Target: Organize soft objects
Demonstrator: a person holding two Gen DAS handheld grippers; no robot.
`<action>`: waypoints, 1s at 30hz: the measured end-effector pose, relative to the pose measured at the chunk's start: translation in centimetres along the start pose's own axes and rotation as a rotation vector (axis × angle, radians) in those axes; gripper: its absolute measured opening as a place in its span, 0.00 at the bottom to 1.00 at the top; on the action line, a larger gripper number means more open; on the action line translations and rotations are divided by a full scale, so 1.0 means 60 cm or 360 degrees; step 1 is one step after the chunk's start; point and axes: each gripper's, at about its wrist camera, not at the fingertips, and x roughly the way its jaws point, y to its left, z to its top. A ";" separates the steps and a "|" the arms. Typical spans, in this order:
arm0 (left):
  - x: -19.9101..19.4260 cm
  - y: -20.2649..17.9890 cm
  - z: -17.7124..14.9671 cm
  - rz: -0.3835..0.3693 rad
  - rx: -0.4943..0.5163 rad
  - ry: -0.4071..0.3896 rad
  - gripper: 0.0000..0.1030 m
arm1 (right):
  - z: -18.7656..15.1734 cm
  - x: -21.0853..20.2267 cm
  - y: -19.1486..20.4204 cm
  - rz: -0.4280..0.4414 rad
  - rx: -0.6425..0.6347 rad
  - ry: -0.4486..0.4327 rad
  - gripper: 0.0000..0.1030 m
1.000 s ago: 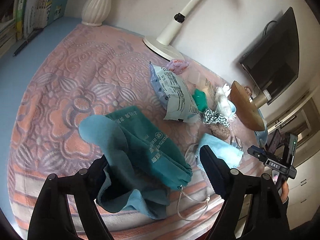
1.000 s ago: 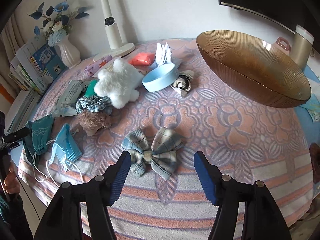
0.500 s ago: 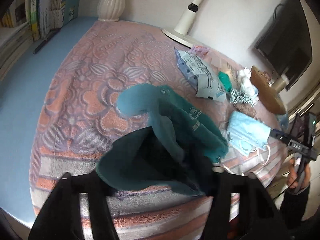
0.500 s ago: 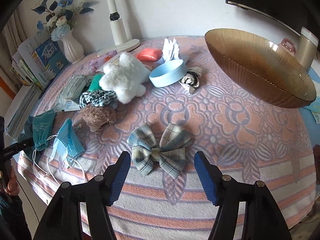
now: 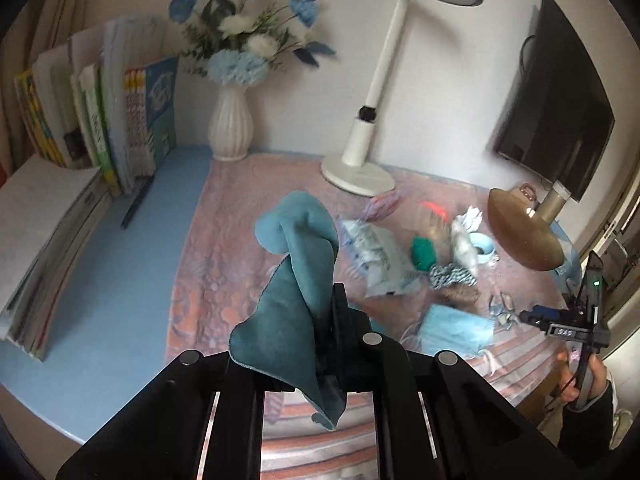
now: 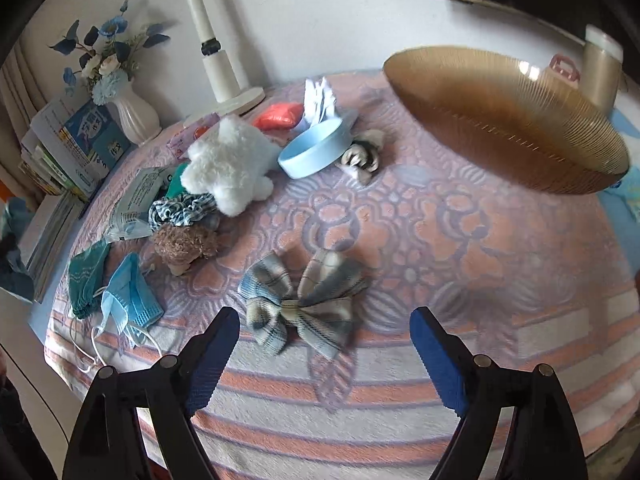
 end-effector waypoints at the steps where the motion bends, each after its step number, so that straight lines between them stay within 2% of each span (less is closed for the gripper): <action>1: 0.003 -0.018 0.012 -0.0030 0.0040 -0.0009 0.08 | 0.001 0.012 0.005 0.0022 0.0004 0.0017 0.83; 2: 0.010 -0.040 0.023 -0.0056 0.0086 -0.0014 0.08 | 0.002 0.024 0.012 0.0014 -0.0003 0.0036 0.83; 3: 0.017 -0.062 0.032 -0.0081 0.0128 -0.0014 0.08 | 0.003 0.032 0.020 -0.0035 -0.0022 0.0041 0.77; 4: 0.024 -0.082 0.041 -0.0108 0.0163 -0.0014 0.08 | 0.003 0.035 0.033 -0.0140 -0.0080 0.0017 0.58; 6: 0.038 -0.119 0.057 -0.0176 0.0224 -0.0001 0.08 | 0.000 0.038 0.060 -0.0269 -0.0215 -0.0007 0.51; 7: 0.045 -0.138 0.064 -0.0208 0.0251 0.0007 0.08 | -0.001 0.035 0.065 -0.0282 -0.0242 -0.0024 0.45; 10: 0.067 -0.196 0.086 -0.0277 0.0334 0.0035 0.08 | 0.001 0.011 0.061 -0.0267 -0.0239 -0.0085 0.43; 14: 0.095 -0.284 0.128 -0.0391 0.0458 0.0041 0.08 | 0.031 -0.060 0.017 -0.0267 -0.0130 -0.0238 0.43; 17: 0.120 -0.357 0.163 -0.0475 0.0538 0.0020 0.08 | 0.065 -0.120 -0.034 -0.0327 0.0001 -0.0387 0.43; 21: 0.174 -0.445 0.202 -0.0632 0.0538 0.0050 0.08 | 0.113 -0.179 -0.115 -0.0441 0.0224 -0.0553 0.43; 26: 0.261 -0.537 0.216 -0.0790 0.0523 0.0163 0.08 | 0.163 -0.202 -0.220 -0.0471 0.0497 -0.0596 0.44; 30: 0.310 -0.595 0.213 -0.0864 0.0547 0.0223 0.08 | 0.194 -0.174 -0.247 -0.0473 0.0518 -0.0528 0.45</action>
